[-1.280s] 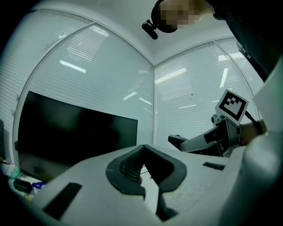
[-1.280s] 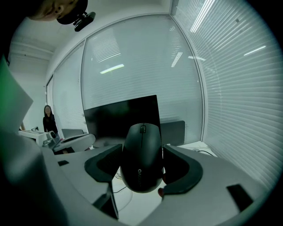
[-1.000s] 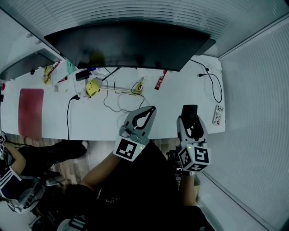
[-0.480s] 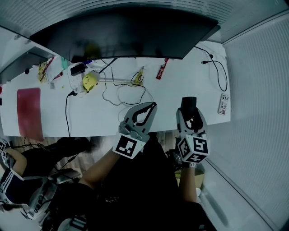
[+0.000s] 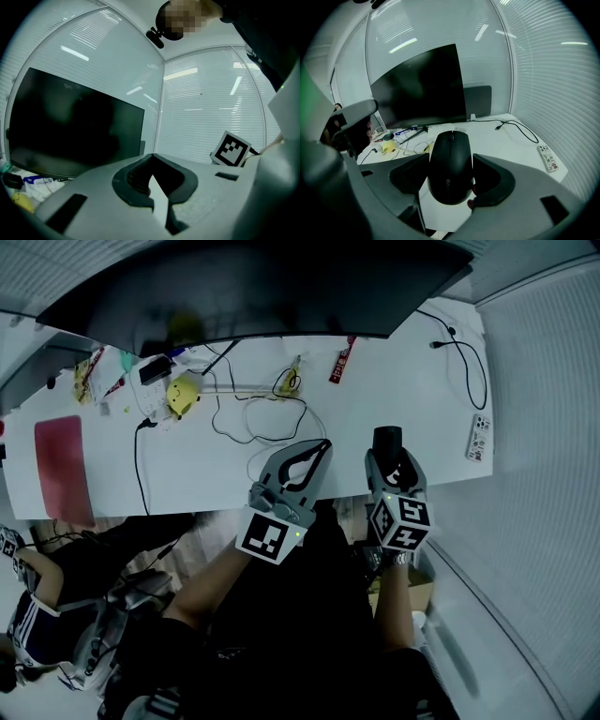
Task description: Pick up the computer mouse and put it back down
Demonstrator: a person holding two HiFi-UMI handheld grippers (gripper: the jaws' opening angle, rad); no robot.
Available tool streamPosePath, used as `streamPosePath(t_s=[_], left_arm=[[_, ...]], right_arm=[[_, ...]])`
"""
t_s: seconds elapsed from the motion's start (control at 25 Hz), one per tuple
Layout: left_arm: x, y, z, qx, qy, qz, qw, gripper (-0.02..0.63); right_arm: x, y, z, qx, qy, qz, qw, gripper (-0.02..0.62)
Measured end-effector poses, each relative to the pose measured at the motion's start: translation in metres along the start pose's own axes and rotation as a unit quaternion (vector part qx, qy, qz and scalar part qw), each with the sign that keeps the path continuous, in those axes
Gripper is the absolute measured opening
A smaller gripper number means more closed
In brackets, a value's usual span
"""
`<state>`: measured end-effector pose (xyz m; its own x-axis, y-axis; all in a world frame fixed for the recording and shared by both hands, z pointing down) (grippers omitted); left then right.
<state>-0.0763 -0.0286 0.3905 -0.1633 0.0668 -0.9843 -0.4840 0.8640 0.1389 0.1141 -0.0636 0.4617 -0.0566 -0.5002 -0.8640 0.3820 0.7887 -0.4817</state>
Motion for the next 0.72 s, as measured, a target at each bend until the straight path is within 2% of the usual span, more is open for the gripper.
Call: streamPosePath(t_s=[0.12, 0.32, 0.52, 0.72], left_arm=[[-0.006, -0.001, -0.001, 0.01, 0.025, 0.006, 0.9996, 0.006], [-0.019, 0.003, 0.0, -0.018, -0.005, -0.032, 0.9993, 0.006], [-0.026, 0.005, -0.005, -0.007, 0.001, -0.037, 0.9993, 0.006], [-0.033, 0.005, -0.009, 0.028, 0.031, -0.017, 0.999, 0.006]], right_arm=[[-0.015, -0.011, 0.005, 0.0, -0.002, -0.024, 1.0, 0.285], [-0.041, -0.031, 0.013, -0.004, 0.002, -0.059, 0.998, 0.285], [-0.066, -0.046, 0.021, -0.013, 0.004, -0.09, 0.996, 0.285], [-0.091, -0.059, 0.031, -0.024, 0.004, -0.117, 0.993, 0.285]])
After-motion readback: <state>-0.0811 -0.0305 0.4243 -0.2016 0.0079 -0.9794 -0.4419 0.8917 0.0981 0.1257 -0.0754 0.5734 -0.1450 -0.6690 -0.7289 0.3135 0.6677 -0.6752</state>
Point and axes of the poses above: the fingertips, and each gripper's own axes: y backward along the fingers, z to its right, x out of its top, the point moved 7 cm from there along y, backward along the fingers, and after that the axes turned 14 degrees about z, right-handed, at the moved point
